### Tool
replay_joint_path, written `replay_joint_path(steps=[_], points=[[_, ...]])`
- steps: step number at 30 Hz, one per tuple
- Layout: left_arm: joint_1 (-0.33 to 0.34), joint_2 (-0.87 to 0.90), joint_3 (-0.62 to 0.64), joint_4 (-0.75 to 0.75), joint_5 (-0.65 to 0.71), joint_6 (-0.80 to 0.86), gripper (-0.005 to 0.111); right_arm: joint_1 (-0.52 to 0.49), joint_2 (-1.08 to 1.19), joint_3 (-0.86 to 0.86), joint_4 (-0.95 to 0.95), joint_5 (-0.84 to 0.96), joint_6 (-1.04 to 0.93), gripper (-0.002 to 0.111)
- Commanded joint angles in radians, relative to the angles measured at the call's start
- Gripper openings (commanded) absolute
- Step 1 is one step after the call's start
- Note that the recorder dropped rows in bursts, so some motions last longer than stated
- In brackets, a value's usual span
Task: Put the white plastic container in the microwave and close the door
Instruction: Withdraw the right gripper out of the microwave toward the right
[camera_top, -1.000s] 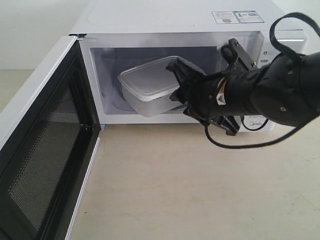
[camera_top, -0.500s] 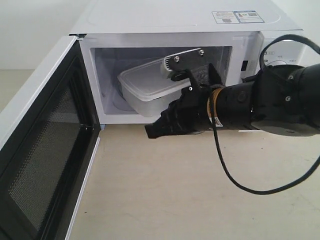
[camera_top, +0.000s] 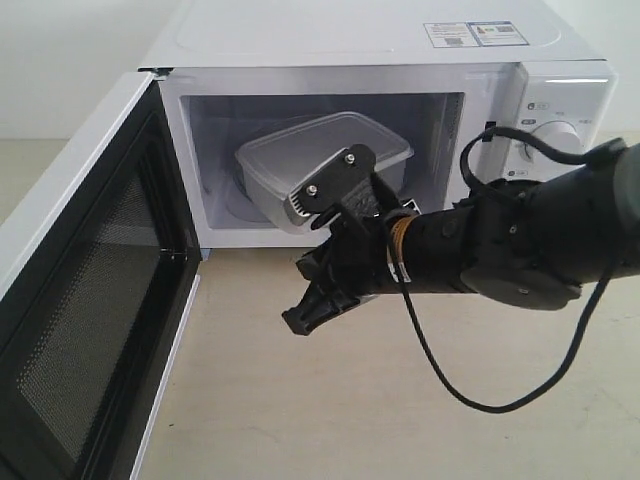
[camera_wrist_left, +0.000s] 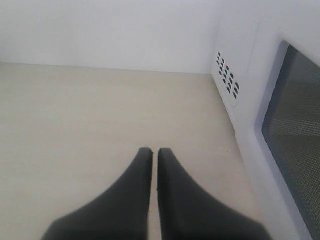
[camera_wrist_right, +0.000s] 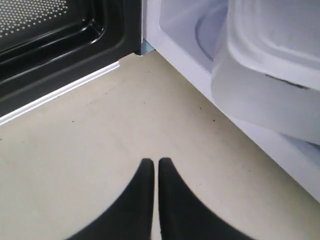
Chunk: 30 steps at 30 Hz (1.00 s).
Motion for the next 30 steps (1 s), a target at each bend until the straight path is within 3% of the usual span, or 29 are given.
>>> replay_joint_path(steps=[1,6,13,22,30], points=[[-0.008,-0.003,0.003,-0.009,0.003,0.001,0.004,0.002,0.011,0.002,0.331,-0.065,-0.297,0.000],[-0.008,-0.003,0.003,-0.009,0.003,0.001,0.004,0.002,0.033,0.002,0.771,-0.176,-0.657,0.000],[-0.008,-0.003,0.003,-0.009,0.003,0.001,0.004,0.002,0.067,-0.002,0.755,-0.226,-0.681,0.000],[-0.008,-0.003,0.003,-0.009,0.003,0.001,0.004,0.002,0.202,-0.241,0.755,-0.111,-0.652,0.000],[-0.008,-0.003,0.003,-0.009,0.003,0.001,0.004,-0.028,0.208,-0.251,0.755,-0.135,-0.674,0.000]])
